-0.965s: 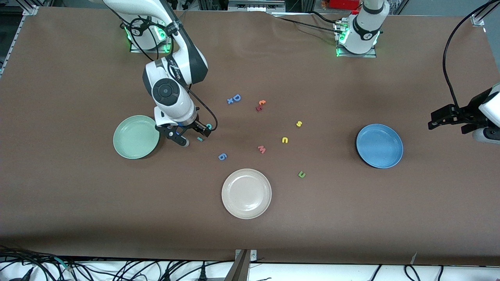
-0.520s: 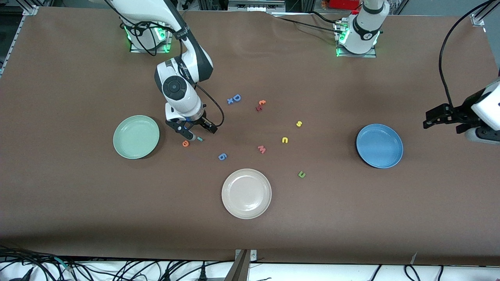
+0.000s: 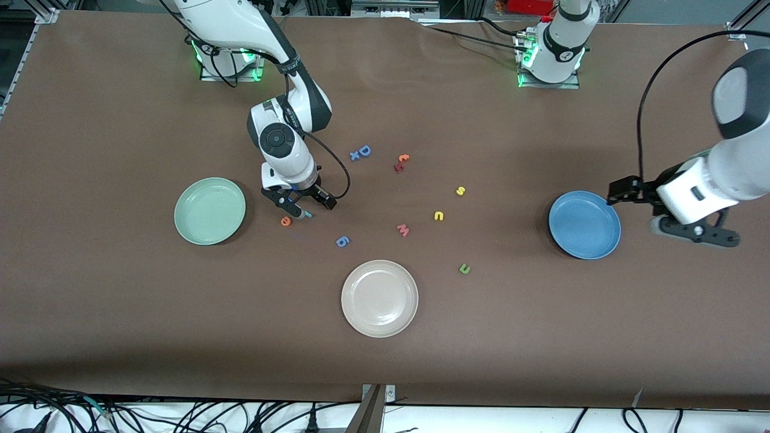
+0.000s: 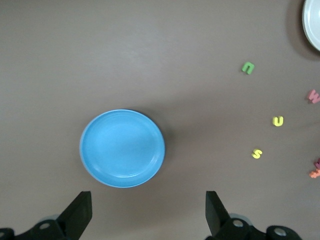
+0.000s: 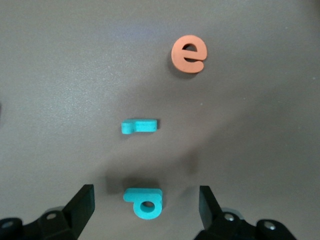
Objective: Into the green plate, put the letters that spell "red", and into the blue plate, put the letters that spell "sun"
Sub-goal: 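Grasp the teal d with the right gripper while the left gripper reaches the yellow s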
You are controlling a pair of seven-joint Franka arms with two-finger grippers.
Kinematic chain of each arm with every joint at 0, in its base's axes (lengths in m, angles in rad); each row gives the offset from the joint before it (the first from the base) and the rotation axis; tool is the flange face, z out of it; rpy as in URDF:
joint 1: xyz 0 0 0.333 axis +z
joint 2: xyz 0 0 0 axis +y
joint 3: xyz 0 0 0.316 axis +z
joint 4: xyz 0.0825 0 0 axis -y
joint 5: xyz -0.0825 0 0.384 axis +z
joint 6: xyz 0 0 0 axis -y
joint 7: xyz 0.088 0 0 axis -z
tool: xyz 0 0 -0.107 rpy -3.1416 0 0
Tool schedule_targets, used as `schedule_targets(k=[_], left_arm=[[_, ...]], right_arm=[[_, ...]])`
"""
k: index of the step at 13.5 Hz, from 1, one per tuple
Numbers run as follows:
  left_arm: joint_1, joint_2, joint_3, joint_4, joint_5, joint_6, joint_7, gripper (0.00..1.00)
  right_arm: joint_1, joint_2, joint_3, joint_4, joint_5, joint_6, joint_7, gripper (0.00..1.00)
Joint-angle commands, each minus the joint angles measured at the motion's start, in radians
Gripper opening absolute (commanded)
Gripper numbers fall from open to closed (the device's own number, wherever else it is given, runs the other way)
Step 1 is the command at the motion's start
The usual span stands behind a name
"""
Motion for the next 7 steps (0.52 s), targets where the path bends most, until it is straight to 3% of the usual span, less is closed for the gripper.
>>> schedule_targets(k=[1,6,7], left_arm=[[-0.029,0.068,0.007,0.014,-0.028,0.006,0.005,1.0],[-0.117,0.13,0.004,0.012,-0.033,0.07,-0.006,1.0],[-0.121,0.142,0.004,0.009,-0.034,0.09,-0.021,1.0]], right_arm=[[0.0,0.01,0.008,-0.002,0.015,0.032,0.009,0.86],[0.002,0.025,0.009,0.009,0.046,0.045,0.017,0.86],[0.002,0.028,0.009,0.009,0.046,0.046,0.017,0.82]])
